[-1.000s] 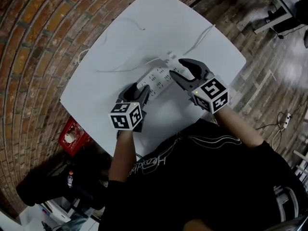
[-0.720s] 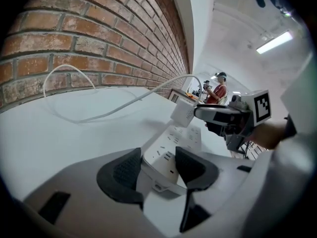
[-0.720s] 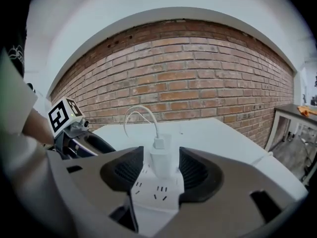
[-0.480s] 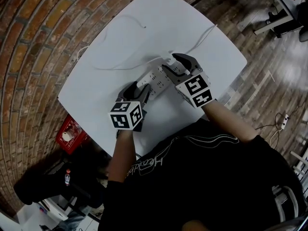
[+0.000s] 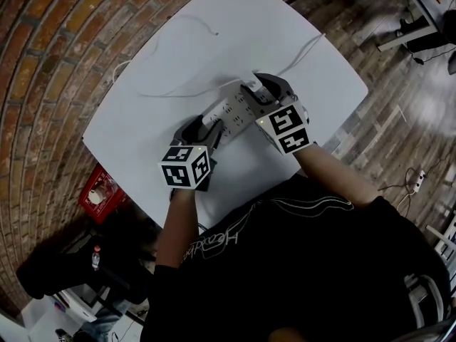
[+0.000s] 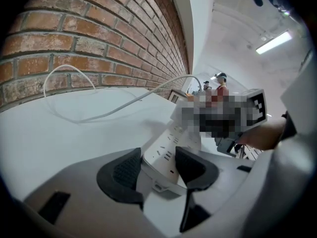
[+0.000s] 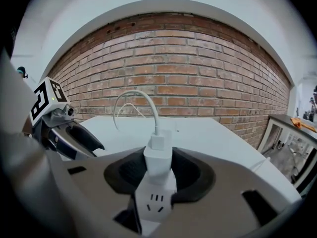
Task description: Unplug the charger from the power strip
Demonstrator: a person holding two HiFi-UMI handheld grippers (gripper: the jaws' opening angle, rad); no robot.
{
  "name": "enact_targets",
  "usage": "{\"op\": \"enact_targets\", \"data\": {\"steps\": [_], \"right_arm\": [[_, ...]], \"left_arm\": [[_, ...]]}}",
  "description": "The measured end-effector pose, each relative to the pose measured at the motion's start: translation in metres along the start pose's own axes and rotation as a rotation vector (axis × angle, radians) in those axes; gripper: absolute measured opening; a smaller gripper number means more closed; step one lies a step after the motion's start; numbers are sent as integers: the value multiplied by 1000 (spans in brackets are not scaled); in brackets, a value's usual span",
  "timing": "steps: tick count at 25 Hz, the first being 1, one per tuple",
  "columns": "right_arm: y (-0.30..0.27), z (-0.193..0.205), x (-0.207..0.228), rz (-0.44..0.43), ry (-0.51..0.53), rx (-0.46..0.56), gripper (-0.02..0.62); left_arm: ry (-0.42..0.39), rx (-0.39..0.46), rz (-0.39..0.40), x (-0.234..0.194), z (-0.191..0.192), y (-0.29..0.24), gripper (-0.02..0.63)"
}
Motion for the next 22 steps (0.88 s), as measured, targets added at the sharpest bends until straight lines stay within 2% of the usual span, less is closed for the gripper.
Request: {"op": "enact_targets", "data": {"steps": [9, 14, 19, 22], "right_arm": [[1, -1, -4, 32, 7, -2, 117], [2, 0, 3, -5, -71, -9, 118], [1, -3, -3, 42, -2, -7, 118], [3, -2, -2, 26, -13, -11, 118]], "left_arm": [[1, -11, -21, 3, -2, 0, 218], [-5, -12, -17, 2, -1, 0, 216], [4, -12, -25, 2, -2, -2, 216], [1, -9, -27, 4, -2, 0, 216]]}}
Point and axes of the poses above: the fingertips, and each gripper's own axes: y backward along the fingers, x to its right, z out of its underside, the point moved 10 cm from there along y, backward along the fingers, and after that the axes turned 9 degrees about -y, right-handed, at the moved point
